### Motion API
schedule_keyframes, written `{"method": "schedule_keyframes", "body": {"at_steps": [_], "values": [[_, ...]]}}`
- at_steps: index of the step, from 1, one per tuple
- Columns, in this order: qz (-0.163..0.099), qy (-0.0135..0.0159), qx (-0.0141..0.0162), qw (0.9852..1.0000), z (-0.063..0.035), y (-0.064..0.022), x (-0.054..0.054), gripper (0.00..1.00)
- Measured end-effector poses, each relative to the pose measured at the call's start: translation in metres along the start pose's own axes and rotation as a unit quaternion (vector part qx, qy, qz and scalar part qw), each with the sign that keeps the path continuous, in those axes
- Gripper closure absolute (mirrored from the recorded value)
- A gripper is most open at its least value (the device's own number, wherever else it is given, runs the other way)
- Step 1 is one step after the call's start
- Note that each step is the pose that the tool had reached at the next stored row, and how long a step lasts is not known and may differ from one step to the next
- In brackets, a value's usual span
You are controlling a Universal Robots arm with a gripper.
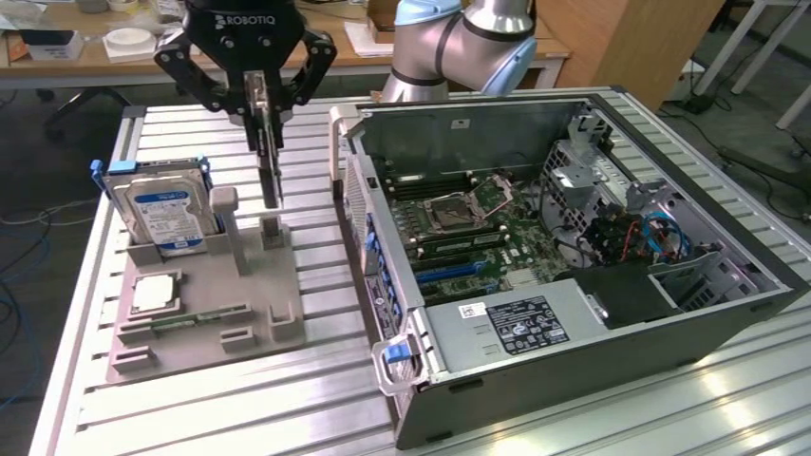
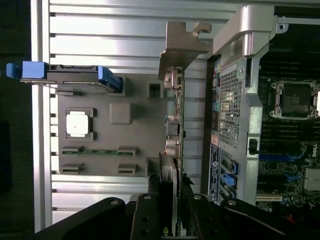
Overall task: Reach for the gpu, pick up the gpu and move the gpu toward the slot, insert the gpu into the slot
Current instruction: 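Pick up the gpu and move the gpu toward the slot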
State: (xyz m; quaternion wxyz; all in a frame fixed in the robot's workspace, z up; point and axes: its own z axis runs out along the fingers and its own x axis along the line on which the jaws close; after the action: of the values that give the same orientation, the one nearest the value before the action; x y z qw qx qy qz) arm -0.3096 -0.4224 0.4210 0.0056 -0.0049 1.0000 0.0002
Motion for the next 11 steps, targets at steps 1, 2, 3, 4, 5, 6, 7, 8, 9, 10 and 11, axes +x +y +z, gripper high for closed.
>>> {"method": "schedule_keyframes", "body": {"at_steps": [1,2,3,4,5,6,7,8,9,10,11], "values": [[0.000,0.0000,0.0001,1.0000,0.0000,0.0000,-0.001,0.74],[0.000,0.0001,0.0001,1.0000,-0.0001,0.0000,-0.001,0.74],[0.000,0.0001,0.0001,1.0000,-0.0001,0.0000,-0.003,0.74],[0.000,0.0001,0.0001,1.0000,0.0000,0.0000,-0.004,0.74],[0.000,0.0001,0.0001,1.0000,0.0000,0.0000,-0.006,0.74],[0.000,0.0001,0.0001,1.0000,0.0000,0.0000,-0.009,0.74],[0.000,0.0001,0.0001,1.0000,0.0000,-0.0001,-0.012,0.74],[0.000,0.0000,0.0001,1.0000,0.0001,-0.0001,-0.015,0.74],[0.000,0.0000,0.0000,1.0000,0.0002,-0.0001,-0.018,0.74],[0.000,0.0001,0.0001,1.0000,0.0002,-0.0002,-0.022,0.74],[0.000,0.0000,0.0001,1.0000,0.0002,-0.0002,-0.026,0.74]]}}
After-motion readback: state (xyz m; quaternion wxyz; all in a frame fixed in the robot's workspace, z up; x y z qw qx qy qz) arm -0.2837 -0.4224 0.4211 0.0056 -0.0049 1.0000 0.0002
